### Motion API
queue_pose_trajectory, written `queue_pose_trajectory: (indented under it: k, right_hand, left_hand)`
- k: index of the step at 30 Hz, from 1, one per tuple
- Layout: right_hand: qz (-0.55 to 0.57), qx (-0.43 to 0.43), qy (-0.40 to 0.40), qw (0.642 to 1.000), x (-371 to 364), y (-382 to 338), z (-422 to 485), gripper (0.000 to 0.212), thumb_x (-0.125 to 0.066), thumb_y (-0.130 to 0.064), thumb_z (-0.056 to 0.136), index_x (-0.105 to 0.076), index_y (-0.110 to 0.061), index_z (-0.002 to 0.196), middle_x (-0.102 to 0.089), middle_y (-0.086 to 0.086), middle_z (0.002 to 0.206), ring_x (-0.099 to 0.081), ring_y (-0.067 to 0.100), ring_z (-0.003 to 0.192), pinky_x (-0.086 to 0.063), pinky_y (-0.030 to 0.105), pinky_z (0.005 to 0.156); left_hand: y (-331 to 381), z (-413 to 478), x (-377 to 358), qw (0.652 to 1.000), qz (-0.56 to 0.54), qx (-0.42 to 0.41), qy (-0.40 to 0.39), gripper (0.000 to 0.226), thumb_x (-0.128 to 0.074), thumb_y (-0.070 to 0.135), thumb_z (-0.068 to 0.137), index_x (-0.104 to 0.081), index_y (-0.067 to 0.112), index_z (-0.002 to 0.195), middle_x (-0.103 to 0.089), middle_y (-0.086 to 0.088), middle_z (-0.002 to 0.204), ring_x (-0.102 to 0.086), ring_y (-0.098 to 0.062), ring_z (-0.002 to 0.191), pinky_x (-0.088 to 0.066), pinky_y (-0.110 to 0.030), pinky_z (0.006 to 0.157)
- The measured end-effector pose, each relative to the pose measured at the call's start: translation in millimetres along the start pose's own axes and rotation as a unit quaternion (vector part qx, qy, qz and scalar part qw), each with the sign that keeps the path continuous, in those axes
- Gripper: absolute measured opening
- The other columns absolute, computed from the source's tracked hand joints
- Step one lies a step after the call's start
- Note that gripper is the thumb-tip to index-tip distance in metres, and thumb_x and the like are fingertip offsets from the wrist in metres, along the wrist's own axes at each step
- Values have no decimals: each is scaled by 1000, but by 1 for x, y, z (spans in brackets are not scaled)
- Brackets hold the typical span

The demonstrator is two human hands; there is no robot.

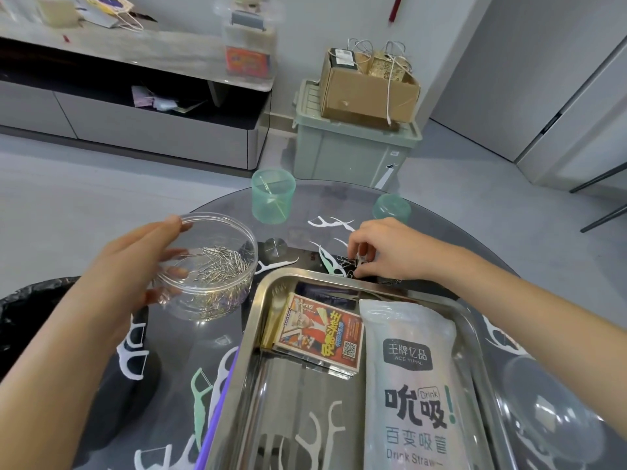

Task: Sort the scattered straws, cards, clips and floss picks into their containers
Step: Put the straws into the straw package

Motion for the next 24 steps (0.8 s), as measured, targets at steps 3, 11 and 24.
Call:
queue_pose_trajectory:
  k: [3,11,24]
  right_hand:
    - [-72,14,-8,997,1,-7,5,24,-69,-25,83,-63,-18,106,-47,-2,98,-45,12,87,-40,25,76]
    - [-53,18,-35,998,0,-20,9,29,-71,-19,80,-61,-17,107,-58,0,102,-48,13,81,-50,32,78]
    - [11,-52,13,998,1,-13,10,8,-63,-6,75,-62,-13,80,-53,-11,70,-53,15,75,-46,25,67]
  left_hand:
    - [1,-2,-3,1000,9,-2,-3,22,-52,45,93,-69,33,98,-67,-5,104,-60,-17,71,-44,-29,57]
    - [5,-7,-8,999,35,-25,-7,19,-50,45,94,-66,35,95,-66,-1,101,-61,-17,76,-40,-27,56]
    - [14,-23,1,998,48,-48,-7,35,-49,51,91,-65,26,110,-68,-1,98,-65,-23,83,-45,-32,66]
Point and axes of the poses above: each hand's wrist, its own z-axis towards the middle knuckle, its own x-axis out of the back of the hand, y = z × x, the point moved 6 cm from there along z, towards the middle knuckle
